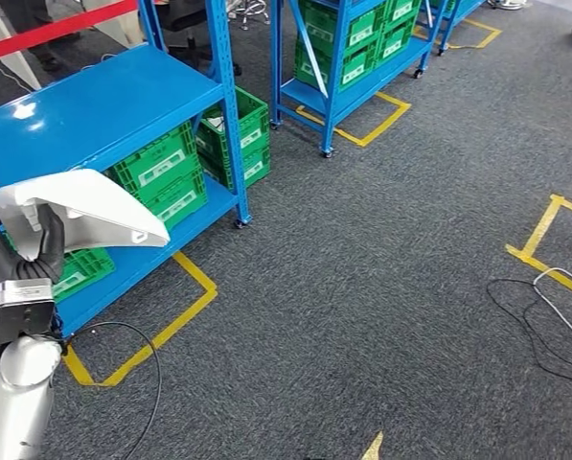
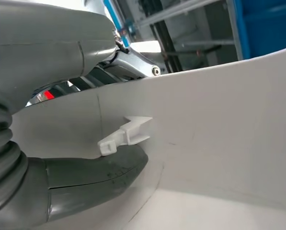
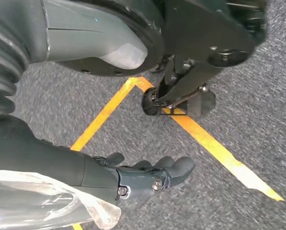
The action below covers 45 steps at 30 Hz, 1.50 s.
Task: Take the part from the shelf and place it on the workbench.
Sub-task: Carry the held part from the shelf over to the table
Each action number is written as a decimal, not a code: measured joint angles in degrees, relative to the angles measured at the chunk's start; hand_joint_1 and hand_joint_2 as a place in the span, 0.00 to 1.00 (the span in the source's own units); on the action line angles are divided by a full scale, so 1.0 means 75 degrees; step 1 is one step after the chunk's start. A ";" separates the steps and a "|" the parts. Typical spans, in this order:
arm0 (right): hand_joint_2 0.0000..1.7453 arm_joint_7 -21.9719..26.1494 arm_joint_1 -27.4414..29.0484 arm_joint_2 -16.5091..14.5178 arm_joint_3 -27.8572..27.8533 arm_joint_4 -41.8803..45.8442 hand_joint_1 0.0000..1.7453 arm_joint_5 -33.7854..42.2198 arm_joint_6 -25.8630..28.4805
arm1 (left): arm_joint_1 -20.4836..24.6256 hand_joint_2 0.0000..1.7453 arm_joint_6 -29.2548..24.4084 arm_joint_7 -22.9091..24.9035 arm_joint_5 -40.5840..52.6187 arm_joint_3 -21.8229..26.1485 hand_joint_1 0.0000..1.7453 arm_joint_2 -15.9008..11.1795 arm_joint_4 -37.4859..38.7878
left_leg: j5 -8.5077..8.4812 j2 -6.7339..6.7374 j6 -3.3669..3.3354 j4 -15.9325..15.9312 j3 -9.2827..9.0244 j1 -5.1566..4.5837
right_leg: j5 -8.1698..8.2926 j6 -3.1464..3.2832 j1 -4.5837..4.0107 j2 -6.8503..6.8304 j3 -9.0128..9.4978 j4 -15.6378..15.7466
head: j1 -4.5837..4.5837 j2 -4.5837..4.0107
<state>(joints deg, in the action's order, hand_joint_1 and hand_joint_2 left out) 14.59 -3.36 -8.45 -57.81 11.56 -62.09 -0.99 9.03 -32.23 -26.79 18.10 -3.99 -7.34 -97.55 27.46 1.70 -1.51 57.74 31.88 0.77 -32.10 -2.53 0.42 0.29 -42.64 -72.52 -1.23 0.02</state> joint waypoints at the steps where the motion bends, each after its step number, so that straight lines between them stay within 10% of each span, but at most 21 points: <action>1: 1.00 0.0008 0.0002 0.0000 0.0000 0.0000 0.00 0.0001 -0.0001 | 0.0001 1.00 0.0071 0.0001 -0.0024 -0.0009 1.00 -0.0004 -0.0001 | 0.0003 0.0085 0.0001 0.0001 -0.0001 -0.0005 | 0.0114 0.0010 0.0003 -0.0031 0.0062 0.0086 | -0.0002 0.0000; 5: 1.00 0.0072 -0.0029 0.0001 -0.0001 0.0002 0.00 0.0039 -0.0019 | 0.0050 1.00 0.0434 0.0004 -0.0136 -0.0033 1.00 -0.0041 -0.0025 | 0.0038 0.0358 0.0064 0.0008 -0.0029 -0.0050 | 0.0741 0.0157 -0.0079 -0.0432 0.1052 0.1808 | 0.0004 0.0000; 9: 1.00 0.0098 -0.0043 0.0001 -0.0025 0.0003 0.00 0.0109 -0.0055 | 0.0178 1.00 0.0701 0.0020 -0.0181 -0.0056 1.00 -0.0086 -0.0040 | 0.0086 0.0531 0.0222 0.0023 -0.0059 -0.0067 | 0.0784 0.0327 -0.0110 -0.0283 0.1148 0.2024 | 0.0012 0.0000; 14: 1.00 0.0083 -0.0067 0.0001 -0.0058 0.0003 0.00 0.0180 -0.0107 | 0.0383 1.00 0.0940 0.0105 -0.0301 -0.0091 1.00 -0.0141 -0.0015 | 0.1040 -0.0131 0.0346 0.1800 0.0695 -0.0022 | 0.0840 0.0444 -0.0057 0.0101 0.1166 0.2074 | 0.0061 0.0000; 16: 1.00 0.0082 -0.0063 0.0001 -0.0082 0.0003 0.00 0.0202 -0.0111 | 0.0415 1.00 0.1000 0.0149 -0.0318 -0.0115 1.00 -0.0149 0.0009 | 0.0990 -0.0169 0.0341 0.2130 0.0864 -0.0024 | 0.0839 0.0445 -0.0064 0.0293 0.1169 0.2056 | 0.0062 0.0000; 20: 1.00 0.0086 -0.0075 0.0000 -0.0111 0.0003 0.00 0.0230 -0.0112 | 0.0556 1.00 0.1064 0.0170 -0.0319 -0.0174 1.00 -0.0158 0.0042 | 0.0026 -0.0568 0.0231 0.0472 0.0193 -0.0010 | 0.0828 0.0396 -0.0064 0.0646 0.1123 0.1965 | 0.0060 0.0000; 23: 1.00 0.0084 -0.0063 -0.0001 -0.0116 0.0003 0.00 0.0231 -0.0112 | 0.0604 1.00 0.1101 0.0188 -0.0318 -0.0216 1.00 -0.0168 0.0070 | 0.0024 -0.0630 0.0174 0.0085 0.0069 -0.0024 | 0.0883 0.0270 -0.0028 0.0858 0.0986 0.1937 | 0.0060 0.0000; 26: 1.00 0.0067 -0.0031 0.0001 -0.0122 0.0003 0.00 0.0225 -0.0114 | 0.0634 1.00 0.1129 0.0195 -0.0318 -0.0263 1.00 -0.0169 0.0082 | -0.0021 -0.0397 0.0066 0.0005 0.0036 0.0010 | 0.0708 0.0150 -0.0051 0.0519 0.0778 0.1666 | 0.0012 0.0000; 31: 1.00 0.0013 -0.0043 -0.0003 -0.0153 0.0003 0.00 0.0228 -0.0115 | 0.0567 1.00 0.1145 0.0241 -0.0391 -0.0278 1.00 -0.0168 0.0087 | 0.0007 0.0050 -0.0003 0.0001 0.0022 -0.0007 | 0.0031 0.0026 0.0017 -0.0001 -0.0118 -0.0133 | -0.0046 0.0000; 36: 1.00 -0.0002 -0.0061 -0.0004 -0.0191 0.0004 0.00 0.0240 -0.0114 | 0.0566 1.00 0.1162 0.0279 -0.0442 -0.0286 1.00 -0.0170 0.0087 | 0.0095 0.0381 0.0133 0.0056 -0.0016 -0.0045 | 0.0792 0.0102 -0.0010 -0.0456 0.0950 0.1804 | -0.0041 0.0000; 41: 1.00 -0.0008 -0.0045 -0.0004 -0.0233 0.0005 0.00 0.0257 -0.0115 | 0.0577 1.00 0.1199 0.0279 -0.0471 -0.0320 1.00 -0.0170 0.0087 | 0.0327 0.0378 0.0324 0.0262 -0.0011 -0.0021 | 0.0810 0.0339 -0.0014 -0.0146 0.1023 0.1930 | -0.0017 0.0000; 45: 1.00 -0.0010 -0.0057 -0.0004 -0.0236 0.0006 0.00 0.0259 -0.0115 | 0.0533 1.00 0.1199 0.0279 -0.0500 -0.0329 1.00 -0.0197 0.0095 | 0.1143 -0.0148 0.0357 0.2028 0.0803 0.0000 | 0.0810 0.0433 -0.0017 0.0166 0.1048 0.1941 | 0.0031 0.0000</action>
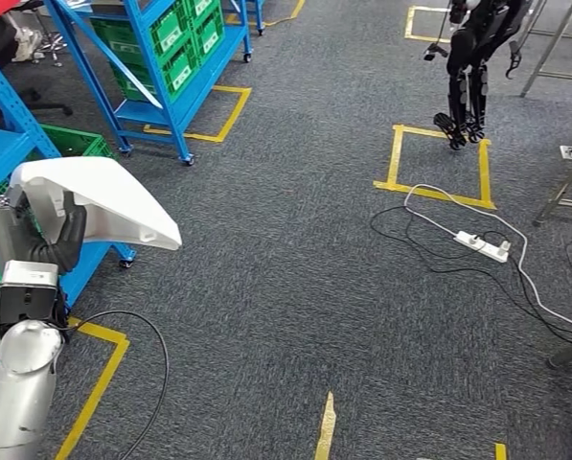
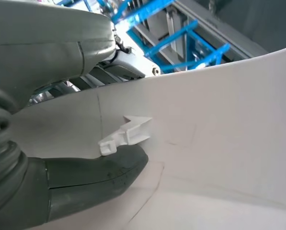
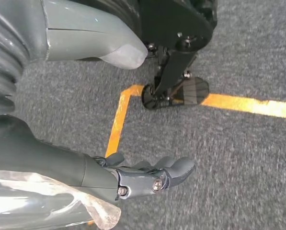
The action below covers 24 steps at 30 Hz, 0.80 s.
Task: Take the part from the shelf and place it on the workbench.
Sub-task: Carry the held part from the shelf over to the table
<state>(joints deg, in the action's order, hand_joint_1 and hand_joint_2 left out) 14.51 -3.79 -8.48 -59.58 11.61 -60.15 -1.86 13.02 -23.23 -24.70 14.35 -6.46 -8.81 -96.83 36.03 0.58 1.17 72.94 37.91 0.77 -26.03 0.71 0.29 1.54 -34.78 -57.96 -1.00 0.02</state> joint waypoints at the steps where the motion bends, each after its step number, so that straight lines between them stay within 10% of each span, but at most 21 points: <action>1: 1.00 -0.0001 0.0005 0.0000 0.0000 0.0000 0.00 0.0000 0.0000 | -0.0013 1.00 0.0000 0.0000 -0.0009 -0.0001 1.00 -0.0001 0.0005 | -0.0019 -0.0023 -0.0005 0.0187 0.0110 -0.0001 | 0.0000 0.0003 -0.0007 0.0091 0.0004 -0.0004 | -0.0001 0.0000; 5: 1.00 -0.0003 0.0008 0.0000 -0.0003 0.0000 0.00 -0.0003 0.0000 | -0.0017 1.00 0.0000 0.0000 -0.0040 -0.0004 1.00 -0.0009 0.0012 | -0.0992 -0.0321 -0.0078 -0.1304 -0.0490 0.0028 | -0.0007 -0.0028 -0.0017 0.0445 0.0008 -0.0059 | -0.0004 0.0000; 9: 1.00 -0.0007 0.0022 0.0002 -0.0003 0.0001 0.00 -0.0041 0.0000 | -0.0039 1.00 -0.0001 -0.0004 -0.0160 -0.0003 1.00 -0.0009 0.0012 | -0.1073 -0.0433 -0.0163 -0.1867 -0.0709 0.0019 | 0.0056 -0.0202 0.0014 0.0693 -0.0119 -0.0069 | -0.0007 0.0000; 12: 1.00 -0.0006 0.0037 0.0009 -0.0003 0.0003 0.00 -0.0059 0.0000 | -0.0037 1.00 0.0001 -0.0012 -0.0200 -0.0004 1.00 -0.0005 0.0012 | -0.1131 -0.0196 -0.0299 -0.1964 -0.0749 0.0036 | -0.0220 -0.0306 -0.0007 0.0248 -0.0396 -0.0506 | -0.0060 0.0000; 16: 1.00 -0.0004 0.0001 0.0007 -0.0001 0.0002 0.00 -0.0105 -0.0002 | -0.0061 1.00 0.0016 -0.0017 -0.0206 -0.0004 1.00 -0.0005 0.0012 | -0.1120 0.0158 -0.0358 -0.1972 -0.0753 0.0018 | -0.0886 -0.0397 0.0026 -0.0146 -0.1227 -0.2200 | -0.0101 0.0000; 21: 1.00 0.0011 -0.0029 0.0006 0.0000 0.0005 0.00 -0.0165 0.0000 | -0.0053 1.00 0.0043 -0.0015 -0.0214 -0.0008 1.00 0.0001 0.0011 | -0.1054 0.0518 -0.0250 -0.1953 -0.0798 -0.0019 | -0.0094 -0.0362 0.0010 -0.0598 -0.0165 -0.0345 | -0.0113 0.0000; 24: 1.00 0.0017 -0.0040 0.0006 0.0001 0.0006 0.00 -0.0197 0.0000 | -0.0046 1.00 0.0048 -0.0012 -0.0211 -0.0022 1.00 -0.0002 0.0009 | -0.1035 0.0713 -0.0130 -0.1963 -0.0832 -0.0051 | -0.0071 -0.0235 -0.0036 -0.0557 -0.0021 -0.0054 | -0.0127 0.0000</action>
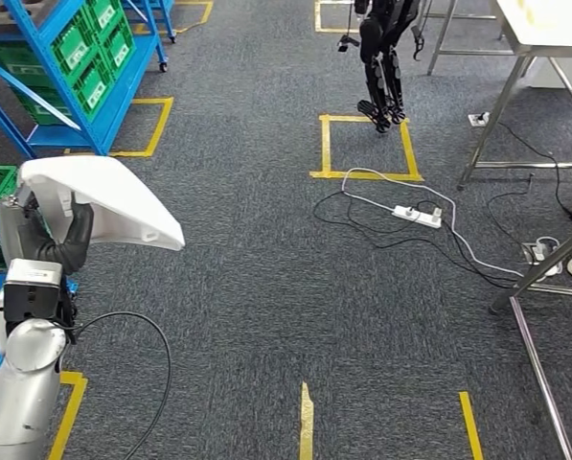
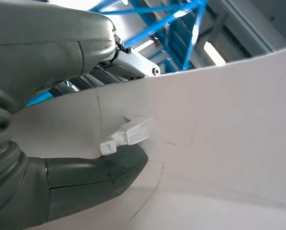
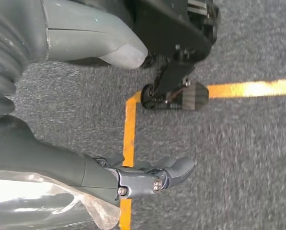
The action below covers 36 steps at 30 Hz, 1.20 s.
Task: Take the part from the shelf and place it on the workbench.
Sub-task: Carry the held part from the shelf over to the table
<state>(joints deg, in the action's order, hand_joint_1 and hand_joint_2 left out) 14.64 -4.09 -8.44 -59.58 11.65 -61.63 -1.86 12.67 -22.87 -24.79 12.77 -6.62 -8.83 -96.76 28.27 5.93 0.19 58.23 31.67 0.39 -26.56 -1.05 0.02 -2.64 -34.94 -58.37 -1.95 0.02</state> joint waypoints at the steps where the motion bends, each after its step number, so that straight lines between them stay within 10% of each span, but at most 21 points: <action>1: 1.00 0.0000 0.0013 0.0000 0.0000 0.0000 0.00 -0.0005 0.0000 | 0.0003 1.00 0.0001 0.0000 0.0001 -0.0006 1.00 0.0003 0.0000 | 0.0031 -0.0004 0.0039 0.0010 -0.0015 0.0016 | 0.0015 0.0043 0.0007 0.0075 0.0003 0.0017 | -0.0003 0.0000; 6: 1.00 0.0009 0.0004 0.0000 0.0000 0.0000 0.00 -0.0007 0.0000 | -0.0026 1.00 0.0008 0.0002 -0.0001 -0.0024 1.00 -0.0017 0.0000 | 0.0929 -0.0694 0.0123 0.1743 0.0756 0.0071 | 0.0057 0.0199 0.0044 0.0472 0.0043 0.0067 | 0.0087 0.0000; 8: 1.00 0.0002 0.0014 0.0000 0.0001 0.0000 0.00 0.0001 0.0000 | -0.0048 1.00 0.0030 0.0002 -0.0001 -0.0034 1.00 -0.0017 0.0000 | 0.0900 -0.0740 0.0119 0.2159 0.1008 0.0071 | 0.0056 0.0203 0.0038 0.0663 0.0059 0.0061 | 0.0090 0.0000; 11: 1.00 -0.0013 0.0024 -0.0001 0.0000 0.0000 0.00 0.0020 -0.0003 | -0.0030 1.00 0.0098 -0.0007 -0.0001 -0.0054 1.00 -0.0020 0.0000 | 0.0097 -0.0981 0.0084 0.0998 0.0559 0.0097 | 0.0045 0.0177 0.0038 0.0936 0.0084 0.0026 | 0.0090 0.0000; 14: 1.00 -0.0012 0.0012 -0.0003 0.0002 0.0000 0.00 0.0034 -0.0017 | 0.0022 1.00 0.0195 -0.0049 0.0007 -0.0089 1.00 -0.0020 -0.0002 | -0.0129 -0.1269 0.0050 0.0155 0.0237 0.0111 | 0.0060 0.0060 0.0046 0.1169 -0.0014 -0.0021 | 0.0085 0.0000; 18: 1.00 -0.0007 0.0049 -0.0001 0.0001 0.0000 0.00 0.0029 -0.0052 | 0.0148 1.00 0.0371 -0.0126 0.0044 -0.0192 1.00 -0.0013 -0.0005 | -0.0184 -0.0992 -0.0119 0.0051 0.0211 0.0093 | -0.0090 -0.0106 0.0074 0.0927 -0.0255 -0.0264 | 0.0049 0.0000; 20: 1.00 -0.0004 0.0022 -0.0001 0.0001 0.0000 0.00 0.0025 -0.0087 | 0.0183 1.00 0.0487 -0.0129 0.0095 -0.0246 1.00 -0.0013 -0.0007 | -0.0195 -0.0808 -0.0187 0.0026 0.0206 0.0070 | -0.0549 -0.0154 0.0065 0.0527 -0.0677 -0.1114 | 0.0015 0.0000; 23: 1.00 -0.0003 0.0023 -0.0006 0.0004 -0.0002 0.00 0.0021 -0.0118 | 0.0188 1.00 0.0589 -0.0114 0.0148 -0.0314 1.00 -0.0015 -0.0006 | -0.0186 -0.0533 -0.0214 0.0028 0.0213 0.0039 | -0.0901 -0.0195 0.0085 0.0399 -0.1159 -0.2173 | 0.0011 0.0000; 28: 1.00 -0.0005 0.0002 -0.0006 0.0004 0.0000 0.00 -0.0034 -0.0128 | 0.0212 1.00 0.0615 -0.0119 0.0185 -0.0387 1.00 -0.0014 -0.0018 | -0.0144 -0.0179 -0.0122 0.0045 0.0186 0.0004 | -0.0114 -0.0080 0.0030 -0.0019 0.0021 -0.0160 | -0.0015 0.0000; 31: 1.00 -0.0003 0.0007 -0.0002 0.0005 0.0000 0.00 -0.0075 -0.0128 | 0.0216 1.00 0.0615 -0.0135 0.0198 -0.0408 1.00 -0.0013 -0.0042 | -0.0137 -0.0021 0.0004 0.0043 0.0162 -0.0006 | -0.0063 0.0062 -0.0014 0.0092 0.0104 0.0016 | -0.0002 0.0000; 36: 1.00 0.0031 -0.0005 0.0000 0.0005 0.0000 0.00 -0.0102 -0.0129 | 0.0203 1.00 0.0594 -0.0186 0.0193 -0.0439 1.00 -0.0029 -0.0108 | 0.0692 -0.0685 0.0130 0.1505 0.0761 0.0044 | 0.0011 0.0226 0.0030 0.0441 0.0144 0.0095 | 0.0058 0.0000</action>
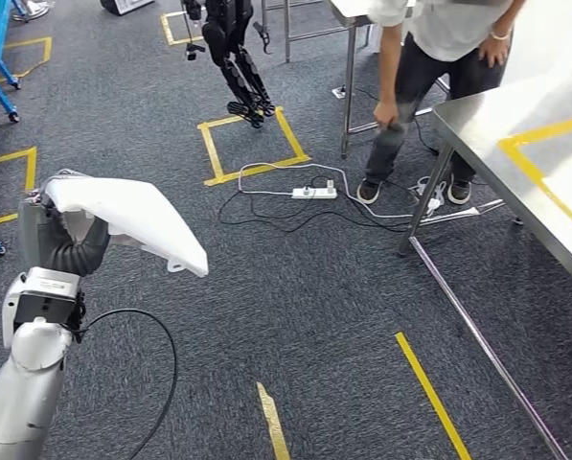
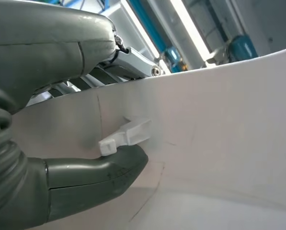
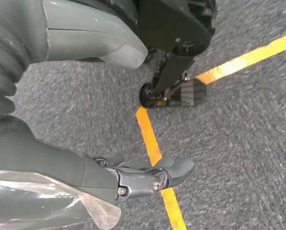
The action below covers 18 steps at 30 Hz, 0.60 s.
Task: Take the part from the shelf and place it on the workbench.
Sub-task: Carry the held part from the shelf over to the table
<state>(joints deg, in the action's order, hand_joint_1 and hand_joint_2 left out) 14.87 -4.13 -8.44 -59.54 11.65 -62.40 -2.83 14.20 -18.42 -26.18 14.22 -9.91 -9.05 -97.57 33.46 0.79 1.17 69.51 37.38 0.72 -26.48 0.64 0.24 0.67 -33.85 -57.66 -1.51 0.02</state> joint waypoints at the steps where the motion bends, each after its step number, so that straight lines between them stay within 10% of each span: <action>1: 1.00 0.0004 -0.0004 0.0000 0.0000 0.0000 0.00 -0.0004 -0.0001 | -0.0013 1.00 -0.0001 -0.0005 -0.0003 -0.0001 1.00 -0.0004 0.0000 | 0.0137 -0.0037 0.0000 0.0414 0.0198 -0.0001 | 0.0000 0.0007 -0.0007 0.0086 0.0001 -0.0001 | 0.0002 0.0000; 3: 1.00 0.0010 0.0007 0.0000 0.0000 0.0000 0.00 -0.0007 -0.0001 | -0.0033 1.00 -0.0004 -0.0021 -0.0009 -0.0001 1.00 -0.0003 -0.0001 | -0.0009 -0.0065 -0.0020 0.0534 0.0283 -0.0002 | 0.0001 0.0011 -0.0017 0.0272 0.0008 -0.0008 | 0.0002 0.0000; 6: 1.00 0.0006 0.0012 0.0000 0.0000 0.0000 0.00 -0.0004 0.0003 | -0.0035 1.00 -0.0007 -0.0052 -0.0015 -0.0001 1.00 -0.0004 -0.0004 | -0.0765 -0.0349 -0.0085 -0.0840 -0.0317 0.0018 | -0.0007 -0.0019 -0.0017 0.0533 0.0006 -0.0049 | -0.0001 0.0000; 10: 1.00 -0.0029 0.0029 0.0002 0.0000 0.0000 0.00 0.0012 0.0007 | -0.0047 1.00 0.0012 -0.0082 -0.0048 -0.0001 1.00 -0.0019 -0.0018 | -0.0856 -0.0488 -0.0158 -0.1456 -0.0566 0.0002 | 0.0037 -0.0196 0.0029 0.0783 -0.0128 -0.0064 | -0.0006 0.0000; 15: 1.00 -0.0042 0.0032 0.0005 0.0001 0.0000 0.00 0.0017 0.0009 | -0.0057 1.00 0.0069 -0.0091 -0.0081 -0.0002 1.00 -0.0021 -0.0046 | -0.0907 -0.0063 -0.0326 -0.1579 -0.0625 0.0000 | -0.0657 -0.0340 0.0021 0.0044 -0.0860 -0.1369 | -0.0071 0.0000; 18: 1.00 -0.0051 0.0040 0.0004 0.0003 0.0000 0.00 0.0017 0.0009 | -0.0071 1.00 0.0138 -0.0091 -0.0106 -0.0007 1.00 -0.0026 -0.0050 | -0.0887 0.0199 -0.0336 -0.1575 -0.0625 -0.0014 | -0.0801 -0.0388 0.0057 -0.0046 -0.1234 -0.2113 | -0.0073 0.0000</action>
<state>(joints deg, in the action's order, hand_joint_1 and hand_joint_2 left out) 14.49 -3.83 -8.41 -59.52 11.65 -62.27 -2.75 13.66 -17.38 -26.86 13.42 -9.97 -9.25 -97.94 26.81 2.29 -1.35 57.70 32.69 0.62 -32.49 -2.27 0.67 0.32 -43.10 -73.51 -2.06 0.02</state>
